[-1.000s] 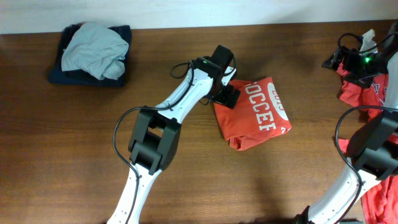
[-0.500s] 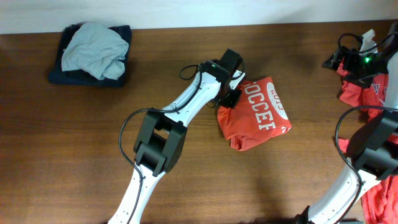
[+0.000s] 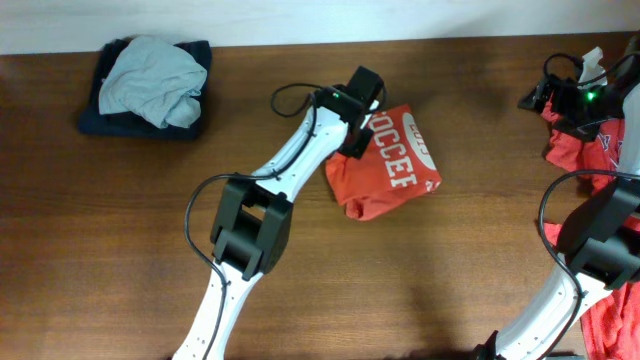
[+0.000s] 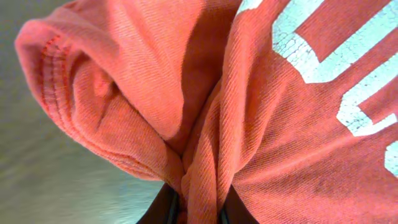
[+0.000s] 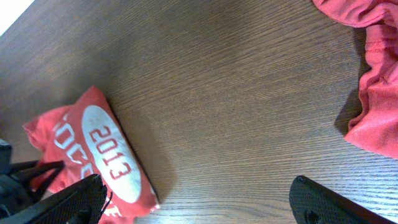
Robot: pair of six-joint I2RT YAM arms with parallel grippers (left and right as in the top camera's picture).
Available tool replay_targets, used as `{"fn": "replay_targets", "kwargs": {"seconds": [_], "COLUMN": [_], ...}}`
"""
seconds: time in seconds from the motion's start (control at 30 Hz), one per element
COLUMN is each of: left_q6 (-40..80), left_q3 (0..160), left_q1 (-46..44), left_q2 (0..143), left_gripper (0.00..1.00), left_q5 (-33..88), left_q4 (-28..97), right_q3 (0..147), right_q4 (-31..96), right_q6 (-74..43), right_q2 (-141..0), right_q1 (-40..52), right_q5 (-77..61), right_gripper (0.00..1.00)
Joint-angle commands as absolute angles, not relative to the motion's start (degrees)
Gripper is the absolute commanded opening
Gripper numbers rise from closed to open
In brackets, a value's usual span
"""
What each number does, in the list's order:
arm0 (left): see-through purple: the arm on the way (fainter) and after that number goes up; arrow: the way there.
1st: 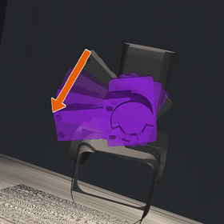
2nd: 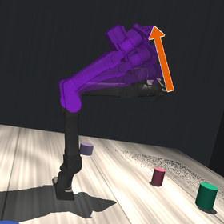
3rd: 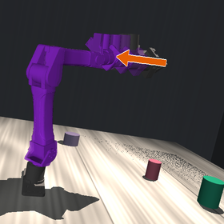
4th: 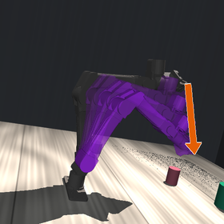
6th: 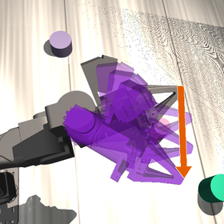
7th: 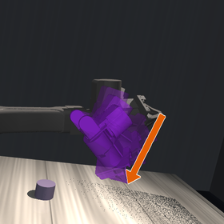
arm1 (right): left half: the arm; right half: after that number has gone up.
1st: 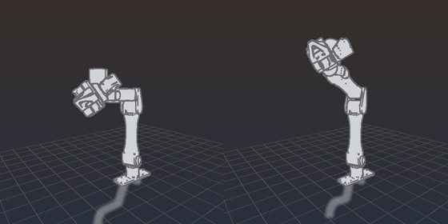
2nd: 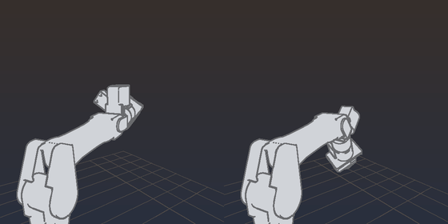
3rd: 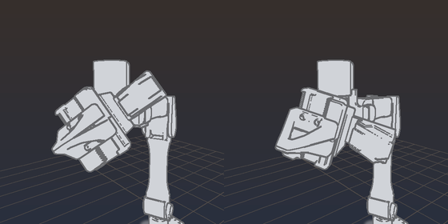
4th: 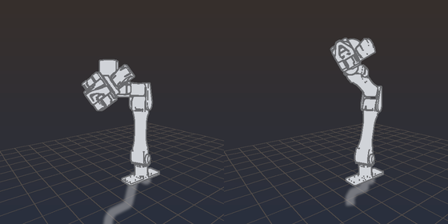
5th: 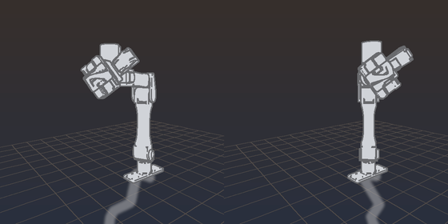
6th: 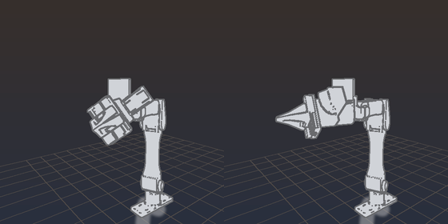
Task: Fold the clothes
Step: 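Carry the bundle up-left and place it on the dark clothes stack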
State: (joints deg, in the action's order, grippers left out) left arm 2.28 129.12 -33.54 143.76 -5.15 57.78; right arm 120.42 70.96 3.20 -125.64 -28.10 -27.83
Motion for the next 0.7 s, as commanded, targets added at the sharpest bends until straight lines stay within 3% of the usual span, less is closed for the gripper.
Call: {"fn": "replay_targets", "kwargs": {"seconds": [0.0,0.67], "left_q6": [-0.1,-1.8], "left_q3": [130.9,131.1], "left_q1": [-31.1,-13.6], "left_q2": [138.0,132.6], "left_gripper": [0.01,0.01], "left_q5": [-14.0,-16.3], "left_q4": [57.9,53.1], "right_q3": [120.7,120.7], "right_q4": [71.2,71.2], "right_q6": [3.3,3.3], "right_q2": [-125.0,-125.0], "right_q1": [-28.1,-28.1], "right_q5": [-27.1,-27.1], "right_gripper": [0.99,0.99]}}
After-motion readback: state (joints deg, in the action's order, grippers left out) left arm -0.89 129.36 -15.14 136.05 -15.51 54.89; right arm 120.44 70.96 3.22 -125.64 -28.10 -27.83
